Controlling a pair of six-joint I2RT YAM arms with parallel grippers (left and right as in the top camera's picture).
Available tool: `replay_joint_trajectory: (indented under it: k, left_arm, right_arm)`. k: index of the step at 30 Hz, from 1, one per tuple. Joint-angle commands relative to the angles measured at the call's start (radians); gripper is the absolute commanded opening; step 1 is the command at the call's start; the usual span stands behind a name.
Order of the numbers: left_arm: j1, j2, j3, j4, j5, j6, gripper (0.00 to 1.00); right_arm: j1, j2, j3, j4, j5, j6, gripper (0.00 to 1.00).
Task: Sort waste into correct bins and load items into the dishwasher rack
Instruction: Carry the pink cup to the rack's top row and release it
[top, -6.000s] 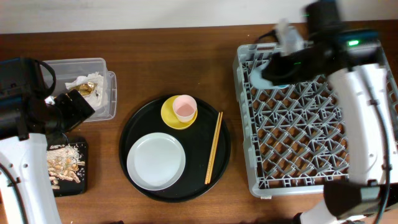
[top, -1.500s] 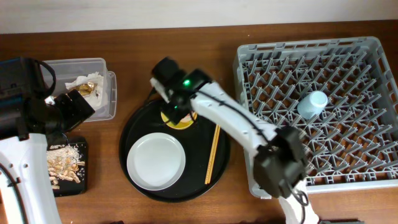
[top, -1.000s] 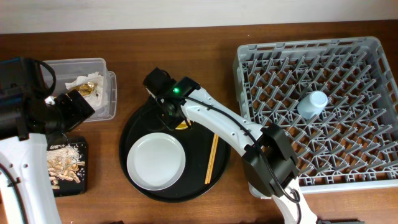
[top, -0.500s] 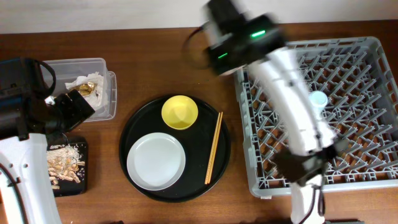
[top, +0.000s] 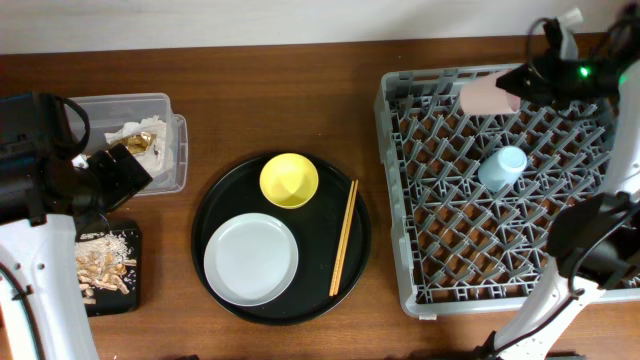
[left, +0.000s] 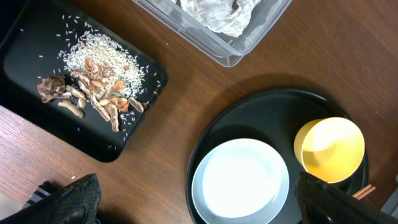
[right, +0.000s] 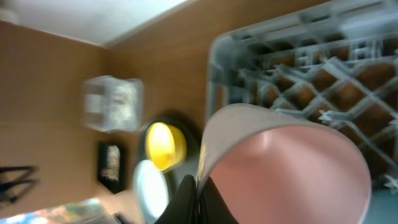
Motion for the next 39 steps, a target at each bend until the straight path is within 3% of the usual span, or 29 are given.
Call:
replay_joint_trajectory:
  k: [1,4,7,10,31,39]
  left_arm:
    - [0.005,-0.002,0.010,0.002,0.003,-0.005,0.99]
    - [0.005,-0.002,0.010,0.002,0.004,-0.005,0.99]
    - [0.005,-0.002,0.010,0.002,0.003,-0.005,0.99]
    - [0.005,-0.002,0.010,0.002,0.003,-0.005,0.99]
    - [0.005,-0.002,0.010,0.002,0.003,-0.005,0.99]
    - [0.005,-0.002,0.010,0.002,0.004,-0.005,0.99]
  right_arm:
    - [-0.034,0.011,-0.179,0.123,-0.327,-0.081,0.04]
    - [-0.043,0.011,-0.312,0.310,-0.461,-0.060,0.04]
    - [-0.042,0.011,-0.416,0.596,-0.466,0.169,0.04]
    - [-0.043,0.011,-0.486,0.821,-0.326,0.420,0.04]
    - [-0.031,0.093,-0.486,0.827,-0.249,0.452,0.04]
    - [-0.059,0.048,-0.481,0.720,-0.081,0.429,0.08]
